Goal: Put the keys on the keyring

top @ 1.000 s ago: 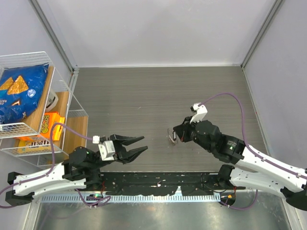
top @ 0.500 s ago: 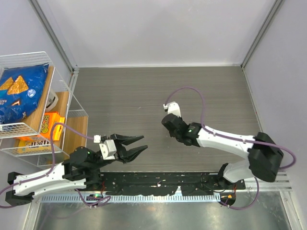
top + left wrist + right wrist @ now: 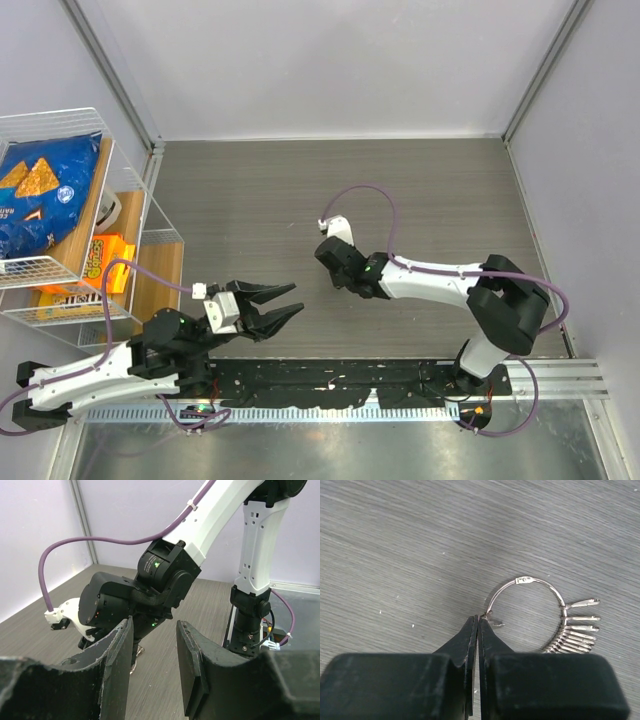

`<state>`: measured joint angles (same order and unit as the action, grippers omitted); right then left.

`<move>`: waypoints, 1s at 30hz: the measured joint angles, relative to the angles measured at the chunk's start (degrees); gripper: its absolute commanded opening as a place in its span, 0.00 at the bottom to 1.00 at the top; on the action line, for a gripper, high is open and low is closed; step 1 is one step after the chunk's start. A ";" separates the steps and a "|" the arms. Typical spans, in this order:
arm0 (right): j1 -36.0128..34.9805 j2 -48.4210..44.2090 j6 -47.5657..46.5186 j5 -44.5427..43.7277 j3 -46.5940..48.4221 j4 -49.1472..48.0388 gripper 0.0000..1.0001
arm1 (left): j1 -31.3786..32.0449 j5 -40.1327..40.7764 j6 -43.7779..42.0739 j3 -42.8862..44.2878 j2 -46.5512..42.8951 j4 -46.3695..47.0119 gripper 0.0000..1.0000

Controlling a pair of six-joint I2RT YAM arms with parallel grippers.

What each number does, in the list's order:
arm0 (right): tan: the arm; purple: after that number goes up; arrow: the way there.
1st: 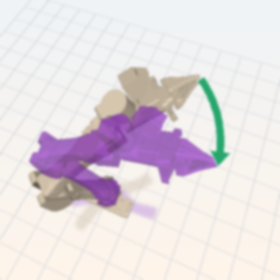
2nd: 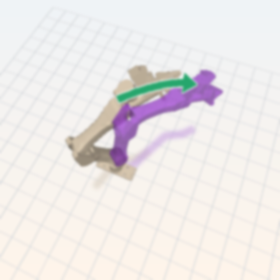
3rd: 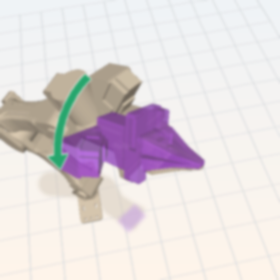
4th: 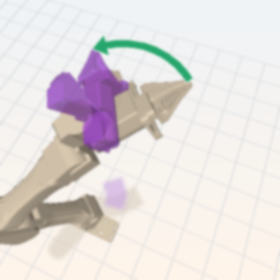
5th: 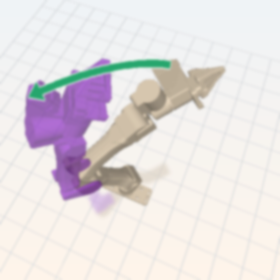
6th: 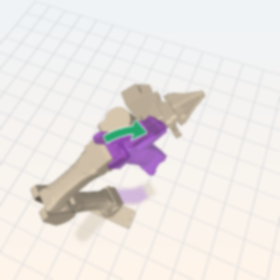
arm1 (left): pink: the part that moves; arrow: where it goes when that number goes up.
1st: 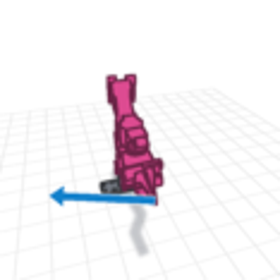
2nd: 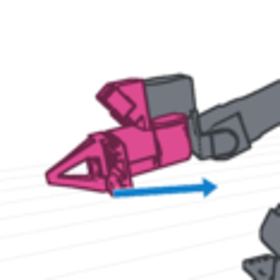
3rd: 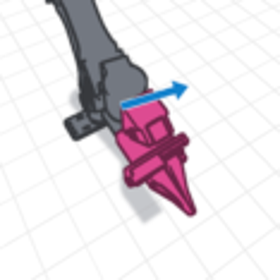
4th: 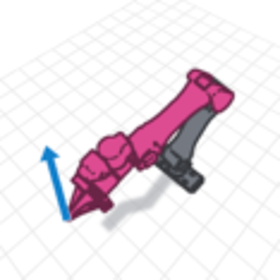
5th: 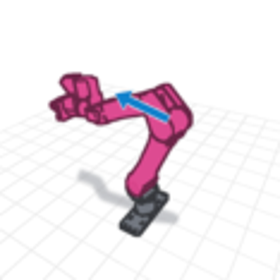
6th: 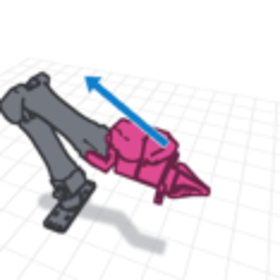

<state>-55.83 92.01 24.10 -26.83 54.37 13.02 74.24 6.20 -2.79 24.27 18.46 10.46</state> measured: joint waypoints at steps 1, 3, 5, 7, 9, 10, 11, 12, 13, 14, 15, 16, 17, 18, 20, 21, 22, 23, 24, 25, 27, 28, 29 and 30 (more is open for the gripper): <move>-0.35 0.46 0.28 0.28 0.33 -0.20 0.19 | 0.00 0.07 0.04 0.00 0.00 -0.11 0.45; -1.16 1.29 0.83 0.85 0.70 -0.37 0.31 | 0.00 0.11 0.26 -0.07 0.00 -0.13 0.45; -2.19 1.75 1.46 1.55 0.72 -0.46 0.39 | 0.00 0.20 0.46 -0.15 -0.07 -0.15 0.45; -3.32 1.88 1.90 2.12 0.72 -0.39 0.45 | 0.00 0.20 0.59 -0.22 -0.11 -0.17 0.45; -4.13 1.84 2.49 2.54 0.70 -0.39 0.52 | 0.00 0.17 0.66 -0.22 -0.09 -0.17 0.45; -4.33 1.77 2.71 2.67 0.66 -0.39 0.53 | 0.00 0.17 0.66 -0.22 -0.09 -0.20 0.45; -4.57 1.40 2.99 2.91 0.28 -0.52 0.55 | 0.00 0.15 0.66 -0.22 -0.09 -0.26 0.45; -4.61 0.92 3.26 2.95 -0.15 -0.52 0.56 | 0.00 0.15 0.66 -0.22 -0.09 -0.37 0.45; -4.59 0.02 3.39 2.97 -1.01 -0.57 0.56 | 0.00 0.15 0.66 -0.22 -0.09 -0.48 0.45; -4.57 -0.98 3.50 2.93 -1.81 -0.50 0.57 | 0.00 0.15 0.66 -0.22 -0.09 -0.57 0.45; -4.55 -2.38 3.67 2.93 -2.82 -0.31 0.57 | 0.00 0.13 0.66 -0.22 -0.09 -0.63 0.45; -4.55 -3.85 3.78 2.86 -3.67 0.17 0.58 | 0.00 0.11 0.66 -0.22 -0.09 -0.68 0.45; -4.50 -5.51 3.91 2.78 -4.35 0.68 0.58 | 0.00 0.11 0.66 -0.22 -0.09 -0.70 0.45; -4.46 -7.19 4.04 2.64 -4.92 1.07 0.58 | 0.00 0.11 0.66 -0.22 -0.09 -0.83 0.45; -4.44 -10.69 4.22 2.36 -5.57 2.05 0.59 | 0.00 0.13 0.68 -0.22 -0.02 -0.96 0.45; -4.44 -12.50 4.28 2.03 -5.70 2.73 0.59 | 0.00 0.13 0.68 -0.22 0.09 -0.98 0.45; -4.44 -14.34 4.28 1.55 -5.81 3.19 0.60 | 0.00 0.13 0.70 -0.22 0.17 -1.05 0.46; -4.44 -16.09 4.26 0.92 -5.88 3.69 0.61 | 0.00 0.13 0.72 -0.22 0.26 -1.20 0.46; -4.44 -17.94 4.22 0.28 -6.03 4.07 0.65 | 0.00 0.17 0.74 -0.22 0.31 -1.38 0.47; -4.44 -19.76 4.09 -0.28 -6.32 4.48 0.68 | 0.00 0.24 0.79 -0.22 0.33 -1.62 0.47; -4.44 -23.43 3.39 -1.27 -6.99 5.25 0.85 | 0.00 0.48 0.83 -0.22 0.31 -1.99 0.51; -4.44 -25.66 2.84 -1.84 -7.41 5.60 0.96 | 0.00 0.74 0.83 -0.22 0.31 -2.19 0.52; -4.44 -27.89 2.19 -2.45 -7.58 6.12 0.96 | 0.00 0.96 0.81 -0.22 0.31 -2.34 0.54; -4.42 -29.62 1.46 -2.93 -7.61 6.32 0.95 | 0.00 1.40 0.85 -0.22 0.31 -2.54 0.54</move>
<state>-60.25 62.39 25.56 -29.76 46.76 19.33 74.24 7.60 -1.93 24.05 18.76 7.92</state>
